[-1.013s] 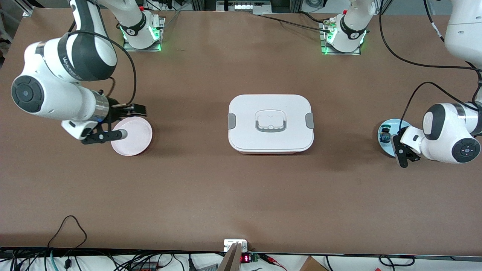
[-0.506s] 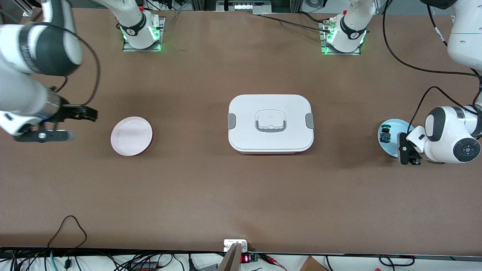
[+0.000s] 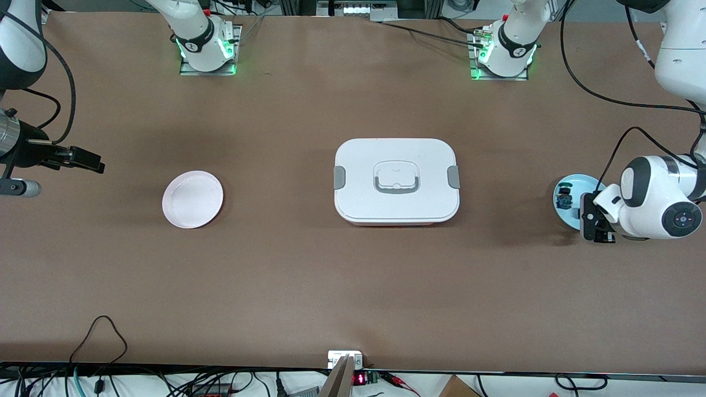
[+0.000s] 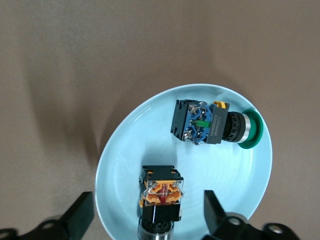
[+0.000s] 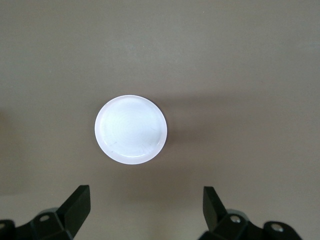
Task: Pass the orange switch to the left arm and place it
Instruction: 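Lower the switch onto the blue plate and open the left gripper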
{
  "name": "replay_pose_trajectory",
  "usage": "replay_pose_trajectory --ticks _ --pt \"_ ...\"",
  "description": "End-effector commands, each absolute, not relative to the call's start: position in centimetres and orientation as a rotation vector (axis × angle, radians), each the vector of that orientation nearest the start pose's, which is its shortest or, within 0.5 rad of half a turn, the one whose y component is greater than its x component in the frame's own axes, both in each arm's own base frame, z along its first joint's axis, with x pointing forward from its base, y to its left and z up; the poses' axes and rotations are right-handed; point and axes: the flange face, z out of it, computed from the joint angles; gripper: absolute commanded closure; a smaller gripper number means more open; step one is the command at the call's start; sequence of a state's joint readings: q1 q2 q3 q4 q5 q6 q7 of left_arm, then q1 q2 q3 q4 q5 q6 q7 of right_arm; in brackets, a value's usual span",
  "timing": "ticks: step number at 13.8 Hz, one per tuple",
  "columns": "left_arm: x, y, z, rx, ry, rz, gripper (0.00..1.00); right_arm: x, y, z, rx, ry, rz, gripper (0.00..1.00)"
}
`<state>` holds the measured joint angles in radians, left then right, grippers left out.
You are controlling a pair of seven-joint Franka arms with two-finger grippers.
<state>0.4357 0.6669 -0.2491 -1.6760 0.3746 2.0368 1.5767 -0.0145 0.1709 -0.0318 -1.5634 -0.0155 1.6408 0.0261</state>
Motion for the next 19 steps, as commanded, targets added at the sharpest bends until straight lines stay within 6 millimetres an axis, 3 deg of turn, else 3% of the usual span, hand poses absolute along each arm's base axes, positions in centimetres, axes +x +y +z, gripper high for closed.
replay_pose_trajectory --ticks 1,3,6,9,12,14,16,18,19 --pt "62.8 15.1 25.1 -2.375 2.205 0.466 0.0 59.5 -3.2 53.2 -3.171 0.106 0.108 0.0" --pt "63.4 14.3 28.8 -2.503 2.064 0.415 0.0 58.6 -2.7 53.2 -3.174 0.06 0.033 0.0" --pt "64.0 10.3 32.7 -2.686 1.863 0.467 0.0 57.9 -2.6 53.2 -3.171 0.06 0.03 0.0" --pt "64.3 7.7 36.1 -2.903 1.514 0.461 0.0 57.7 -2.4 53.5 -3.169 0.052 0.066 0.0" --pt "64.9 4.5 41.3 -3.022 1.254 0.503 0.0 57.7 -2.2 54.0 -3.162 0.052 0.071 0.0" --pt "64.6 3.2 44.0 -3.066 1.067 0.587 0.0 57.9 -2.1 54.4 -3.161 0.072 0.056 0.0" --pt "64.3 -0.1 46.5 -3.061 0.968 0.582 0.0 58.1 -2.1 56.1 -3.164 0.039 0.013 0.0" --pt "62.9 -0.2 49.8 -3.169 0.685 0.519 0.0 57.8 -2.2 56.2 -3.163 0.039 0.049 0.0" --pt "61.2 0.3 51.2 -3.228 0.479 0.519 0.0 57.7 -2.0 56.4 -3.163 0.035 0.056 0.0"
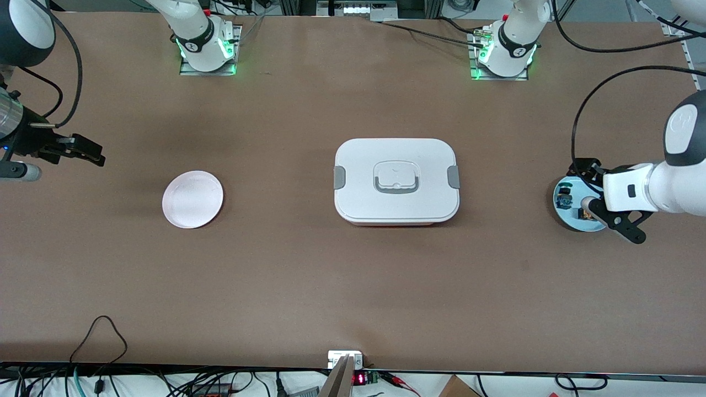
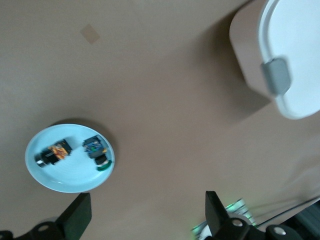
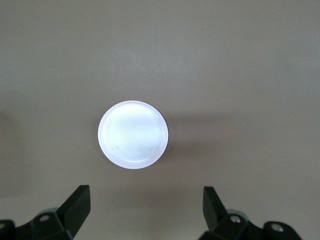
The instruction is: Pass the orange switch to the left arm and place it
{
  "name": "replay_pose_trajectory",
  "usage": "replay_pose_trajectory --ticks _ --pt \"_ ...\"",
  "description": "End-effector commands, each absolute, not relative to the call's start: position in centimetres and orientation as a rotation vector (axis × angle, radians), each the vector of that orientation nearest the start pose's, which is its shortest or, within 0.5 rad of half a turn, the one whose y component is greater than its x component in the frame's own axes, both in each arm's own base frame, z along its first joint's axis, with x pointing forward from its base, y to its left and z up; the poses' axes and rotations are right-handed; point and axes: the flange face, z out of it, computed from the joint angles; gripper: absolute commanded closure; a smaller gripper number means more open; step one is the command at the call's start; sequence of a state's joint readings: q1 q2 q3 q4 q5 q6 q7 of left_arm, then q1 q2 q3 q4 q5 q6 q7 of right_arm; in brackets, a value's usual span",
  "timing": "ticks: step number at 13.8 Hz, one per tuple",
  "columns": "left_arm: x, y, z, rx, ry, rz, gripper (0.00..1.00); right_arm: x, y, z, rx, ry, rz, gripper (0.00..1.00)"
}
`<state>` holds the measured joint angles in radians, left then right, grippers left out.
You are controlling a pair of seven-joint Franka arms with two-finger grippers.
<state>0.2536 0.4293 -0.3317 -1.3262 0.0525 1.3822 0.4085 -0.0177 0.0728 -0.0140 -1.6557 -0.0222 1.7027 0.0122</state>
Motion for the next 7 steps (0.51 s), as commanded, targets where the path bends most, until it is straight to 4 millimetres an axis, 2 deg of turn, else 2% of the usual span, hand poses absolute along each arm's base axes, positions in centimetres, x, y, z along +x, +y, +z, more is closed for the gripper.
replay_pose_trajectory --ticks 1,2,3,4,5,7 --pt "59.9 -0.9 51.7 -3.224 0.371 0.514 0.0 57.6 -1.9 56.5 -3.164 0.034 0.059 0.0" --pt "59.0 -0.5 52.5 -3.214 0.237 0.453 0.0 57.7 -1.9 57.0 -3.162 0.035 0.044 0.0" --pt "58.4 -1.2 53.0 -3.207 0.161 0.351 0.0 57.7 -2.0 57.2 -3.16 0.038 0.039 0.0" --pt "57.7 -1.0 53.3 -3.207 0.088 0.228 0.0 57.4 -2.0 57.1 -3.161 0.04 0.066 0.0" --pt "56.9 0.0 53.5 -3.209 0.032 0.126 0.0 57.3 -2.0 57.0 -3.163 0.043 0.093 0.0" --pt "55.8 0.8 53.7 -3.199 0.037 -0.06 0.0 57.1 -2.0 57.3 -3.162 0.043 0.081 0.0"
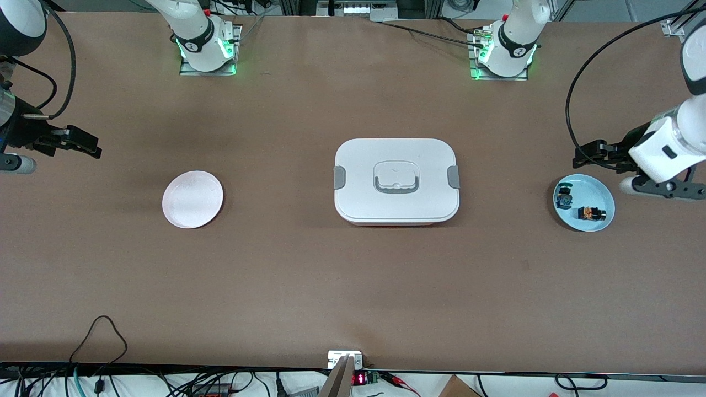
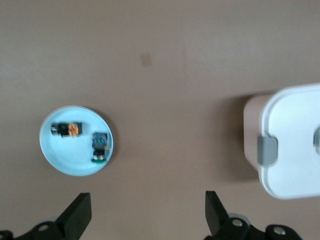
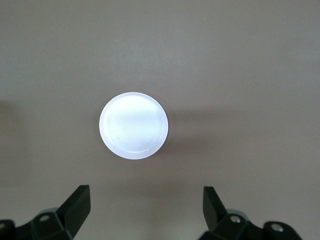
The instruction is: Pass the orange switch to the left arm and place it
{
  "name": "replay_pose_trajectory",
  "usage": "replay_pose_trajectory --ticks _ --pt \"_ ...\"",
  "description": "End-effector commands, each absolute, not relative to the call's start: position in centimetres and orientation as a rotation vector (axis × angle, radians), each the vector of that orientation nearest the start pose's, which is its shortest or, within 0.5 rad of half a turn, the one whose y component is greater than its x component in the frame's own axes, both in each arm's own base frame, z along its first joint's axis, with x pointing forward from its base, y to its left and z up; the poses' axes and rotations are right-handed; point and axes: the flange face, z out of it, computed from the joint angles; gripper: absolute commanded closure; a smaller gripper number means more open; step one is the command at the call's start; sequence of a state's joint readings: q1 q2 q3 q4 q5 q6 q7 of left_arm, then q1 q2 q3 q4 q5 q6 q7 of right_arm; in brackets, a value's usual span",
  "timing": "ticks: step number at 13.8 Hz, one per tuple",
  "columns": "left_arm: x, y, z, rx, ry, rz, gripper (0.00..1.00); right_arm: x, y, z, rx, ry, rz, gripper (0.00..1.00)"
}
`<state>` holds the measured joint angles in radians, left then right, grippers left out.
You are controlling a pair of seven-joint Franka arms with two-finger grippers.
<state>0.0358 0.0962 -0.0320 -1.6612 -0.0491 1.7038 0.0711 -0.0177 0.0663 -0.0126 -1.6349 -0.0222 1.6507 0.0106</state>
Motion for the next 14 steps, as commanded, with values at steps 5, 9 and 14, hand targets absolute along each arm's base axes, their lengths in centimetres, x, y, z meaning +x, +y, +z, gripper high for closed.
replay_pose_trajectory --ticks 5,9,14 --pt "55.1 0.5 55.0 -3.134 0.207 -0.06 0.0 56.6 -2.2 58.0 -3.166 0.048 0.071 0.0" --pt "54.9 1.4 54.4 -3.152 0.168 0.006 0.0 56.6 -2.2 58.1 -3.17 0.047 0.064 0.0" --pt "55.8 0.9 54.6 -3.149 0.185 0.01 0.0 56.5 -2.2 58.2 -3.17 0.048 0.074 0.0"
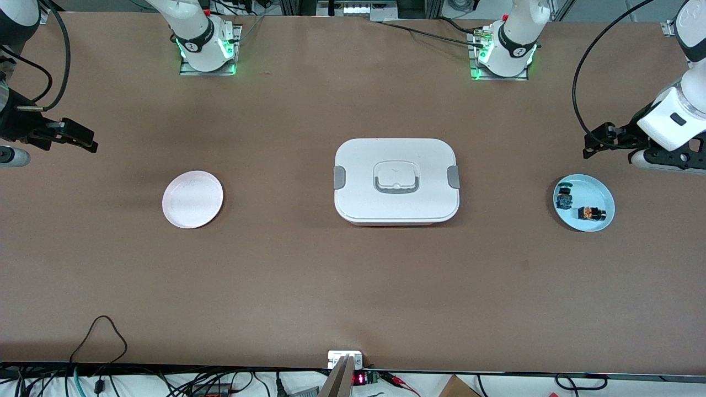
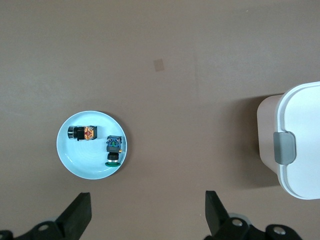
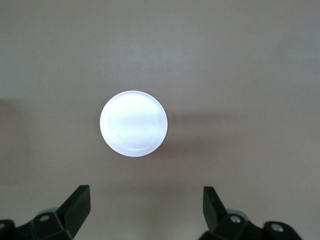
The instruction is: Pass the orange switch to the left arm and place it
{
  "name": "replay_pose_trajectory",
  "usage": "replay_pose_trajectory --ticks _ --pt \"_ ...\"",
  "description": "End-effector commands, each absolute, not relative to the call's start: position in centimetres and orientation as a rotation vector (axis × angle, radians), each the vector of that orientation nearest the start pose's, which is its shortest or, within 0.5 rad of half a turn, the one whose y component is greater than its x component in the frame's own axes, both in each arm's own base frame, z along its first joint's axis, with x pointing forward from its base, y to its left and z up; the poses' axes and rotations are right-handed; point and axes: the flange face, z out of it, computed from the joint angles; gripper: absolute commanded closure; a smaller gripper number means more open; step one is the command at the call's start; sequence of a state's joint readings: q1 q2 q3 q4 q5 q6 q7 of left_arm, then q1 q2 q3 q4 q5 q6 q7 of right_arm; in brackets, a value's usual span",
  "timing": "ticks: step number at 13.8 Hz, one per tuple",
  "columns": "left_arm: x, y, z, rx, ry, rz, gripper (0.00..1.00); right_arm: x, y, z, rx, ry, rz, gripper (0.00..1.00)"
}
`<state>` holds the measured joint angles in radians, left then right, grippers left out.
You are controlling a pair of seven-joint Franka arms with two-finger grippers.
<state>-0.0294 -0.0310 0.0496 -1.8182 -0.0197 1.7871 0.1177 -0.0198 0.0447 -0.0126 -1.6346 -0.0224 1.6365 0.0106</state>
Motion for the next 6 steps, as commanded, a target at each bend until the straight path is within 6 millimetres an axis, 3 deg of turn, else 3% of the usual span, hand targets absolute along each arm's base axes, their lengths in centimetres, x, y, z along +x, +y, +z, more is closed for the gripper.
replay_pose_trajectory --ticks 1,6 --pt "55.88 0.76 54.57 -3.149 0.185 0.013 0.0 56.48 -2.22 58.24 -3.17 0.048 0.071 0.0" --pt "56.0 -0.01 55.25 -3.147 0.19 0.023 0.0 56.41 -2.05 58.23 -3.17 0.043 0.076 0.0"
